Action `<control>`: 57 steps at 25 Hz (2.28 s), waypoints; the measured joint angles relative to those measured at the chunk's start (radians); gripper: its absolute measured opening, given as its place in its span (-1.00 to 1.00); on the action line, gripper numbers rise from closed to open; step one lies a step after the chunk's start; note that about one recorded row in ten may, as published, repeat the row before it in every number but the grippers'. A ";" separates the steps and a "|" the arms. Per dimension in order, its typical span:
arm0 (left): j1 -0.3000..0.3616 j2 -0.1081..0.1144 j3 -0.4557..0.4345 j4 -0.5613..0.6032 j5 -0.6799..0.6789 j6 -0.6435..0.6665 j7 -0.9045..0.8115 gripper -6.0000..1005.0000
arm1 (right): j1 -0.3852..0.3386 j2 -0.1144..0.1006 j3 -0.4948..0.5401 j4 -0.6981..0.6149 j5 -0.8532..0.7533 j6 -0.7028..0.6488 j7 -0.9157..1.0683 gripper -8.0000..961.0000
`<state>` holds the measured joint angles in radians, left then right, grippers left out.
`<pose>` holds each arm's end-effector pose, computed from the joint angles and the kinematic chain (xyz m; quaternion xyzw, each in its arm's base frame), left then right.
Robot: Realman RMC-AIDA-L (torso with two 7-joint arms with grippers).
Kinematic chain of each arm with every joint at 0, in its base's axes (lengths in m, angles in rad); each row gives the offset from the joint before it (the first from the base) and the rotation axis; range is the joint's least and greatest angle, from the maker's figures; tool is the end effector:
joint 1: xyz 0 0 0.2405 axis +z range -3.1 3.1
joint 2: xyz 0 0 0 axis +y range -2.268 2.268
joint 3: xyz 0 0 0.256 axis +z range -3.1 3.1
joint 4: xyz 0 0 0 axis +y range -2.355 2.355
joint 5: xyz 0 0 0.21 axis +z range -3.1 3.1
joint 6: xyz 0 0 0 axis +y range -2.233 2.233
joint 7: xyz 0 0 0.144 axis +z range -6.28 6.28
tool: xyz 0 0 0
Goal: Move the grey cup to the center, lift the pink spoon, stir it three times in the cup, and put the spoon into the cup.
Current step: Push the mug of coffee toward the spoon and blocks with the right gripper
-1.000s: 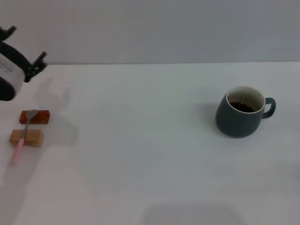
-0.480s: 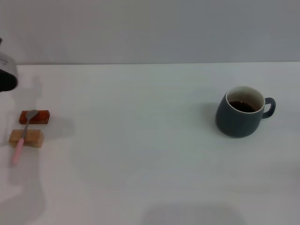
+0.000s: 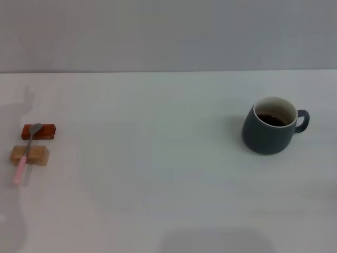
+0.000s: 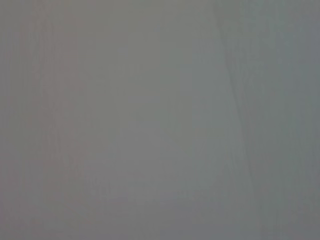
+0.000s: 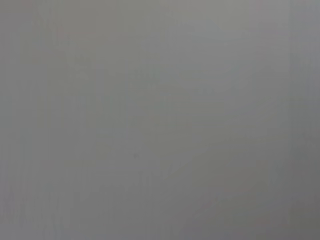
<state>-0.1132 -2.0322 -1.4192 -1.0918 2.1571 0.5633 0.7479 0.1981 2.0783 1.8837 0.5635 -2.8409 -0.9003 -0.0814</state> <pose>-0.3011 0.3564 0.0895 -0.5822 -0.2290 -0.1768 0.7598 0.3940 0.3122 0.1163 -0.4954 0.2426 0.2062 0.8082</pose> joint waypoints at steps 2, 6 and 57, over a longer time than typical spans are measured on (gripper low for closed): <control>-0.007 0.026 -0.011 0.019 0.044 -0.082 -0.194 0.68 | 0.000 0.000 0.000 0.000 0.000 0.000 0.000 0.11; -0.013 0.066 -0.010 0.045 0.126 -0.159 -0.516 0.68 | 0.000 0.000 0.000 0.004 0.000 0.012 0.000 0.12; -0.059 0.042 -0.246 0.453 0.730 0.154 -0.811 0.66 | -0.149 0.001 -0.302 0.136 0.094 0.119 0.026 -0.38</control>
<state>-0.1723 -1.9902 -1.6649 -0.6393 2.8869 0.7174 -0.0635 0.0495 2.0788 1.5821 0.6994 -2.7465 -0.7813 -0.0556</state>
